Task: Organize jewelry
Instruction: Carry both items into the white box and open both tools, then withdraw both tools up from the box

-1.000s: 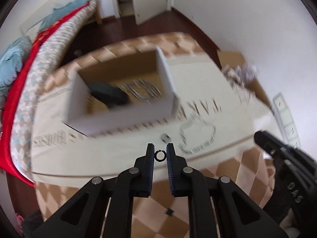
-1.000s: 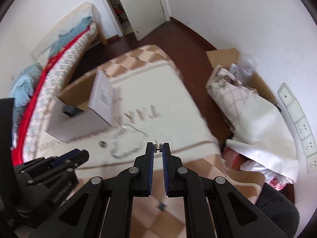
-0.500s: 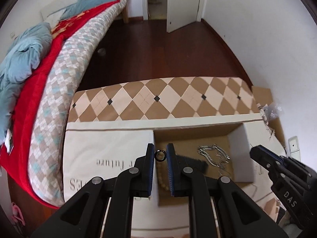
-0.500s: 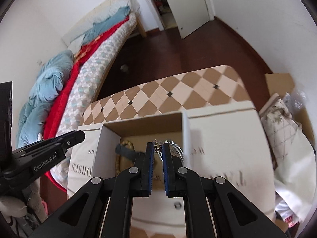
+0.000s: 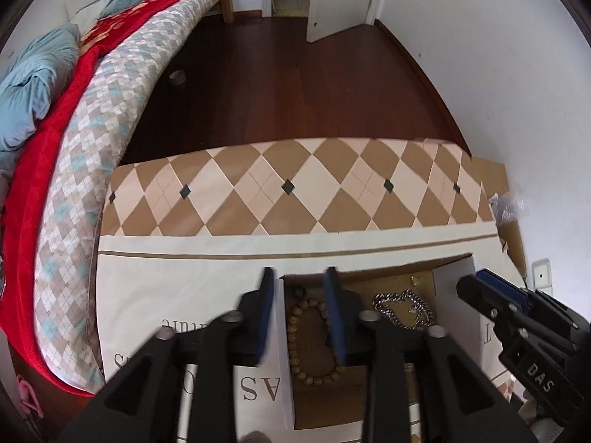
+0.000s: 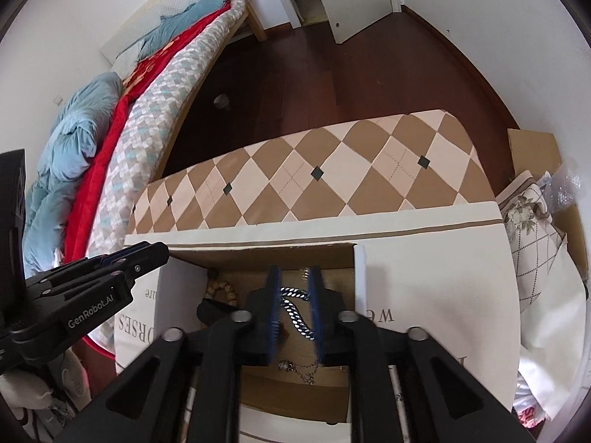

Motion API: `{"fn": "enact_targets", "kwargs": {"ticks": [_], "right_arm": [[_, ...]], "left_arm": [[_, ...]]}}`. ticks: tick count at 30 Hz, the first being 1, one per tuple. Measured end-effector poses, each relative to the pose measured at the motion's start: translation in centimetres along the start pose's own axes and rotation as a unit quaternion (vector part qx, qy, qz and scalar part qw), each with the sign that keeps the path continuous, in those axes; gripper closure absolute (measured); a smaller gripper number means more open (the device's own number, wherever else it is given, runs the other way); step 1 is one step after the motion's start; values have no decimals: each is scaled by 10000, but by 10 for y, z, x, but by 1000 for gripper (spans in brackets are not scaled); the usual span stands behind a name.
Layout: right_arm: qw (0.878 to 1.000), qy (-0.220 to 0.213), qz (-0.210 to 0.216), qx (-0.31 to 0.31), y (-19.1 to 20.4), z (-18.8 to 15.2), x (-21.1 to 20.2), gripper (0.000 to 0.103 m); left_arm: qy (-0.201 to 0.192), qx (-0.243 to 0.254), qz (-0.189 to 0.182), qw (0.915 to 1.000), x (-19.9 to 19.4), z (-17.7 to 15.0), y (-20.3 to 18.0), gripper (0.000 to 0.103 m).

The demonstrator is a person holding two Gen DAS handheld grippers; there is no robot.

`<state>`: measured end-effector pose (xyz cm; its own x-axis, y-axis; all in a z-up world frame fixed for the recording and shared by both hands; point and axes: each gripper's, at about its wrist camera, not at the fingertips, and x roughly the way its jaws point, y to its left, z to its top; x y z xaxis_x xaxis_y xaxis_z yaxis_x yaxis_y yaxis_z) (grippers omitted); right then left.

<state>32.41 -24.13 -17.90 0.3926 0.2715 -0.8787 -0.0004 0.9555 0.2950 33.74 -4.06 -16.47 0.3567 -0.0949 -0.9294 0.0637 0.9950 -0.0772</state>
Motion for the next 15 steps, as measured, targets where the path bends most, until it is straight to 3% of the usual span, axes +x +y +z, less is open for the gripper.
{"fn": "enact_targets", "kwargs": {"ticks": [2,4,7,8,12,15], "right_arm": [[9999,-86,11,51,-2,-1,-7,65],[9998,-161,-69,66,-5,-2,-14,63],[9991,-299,-292,-6,-6,-7,-26,49],[9984,-323,-457,-74,-5,-10,-29,40],[9937,-295,-1011,-371,3,-23,-35,7],[9878,-170,-1420,-609,10,-37,-35,0]], "left_arm": [[-118,-46,100,9999,-7,0,2,46],[-274,-99,174,9994,-18,-3,4,38],[-413,-111,342,9985,-29,-11,7,22],[-428,-111,415,9982,-31,-15,7,15],[-456,-123,599,9971,-37,-36,8,5],[-506,-137,725,9960,-40,-54,8,2]]}}
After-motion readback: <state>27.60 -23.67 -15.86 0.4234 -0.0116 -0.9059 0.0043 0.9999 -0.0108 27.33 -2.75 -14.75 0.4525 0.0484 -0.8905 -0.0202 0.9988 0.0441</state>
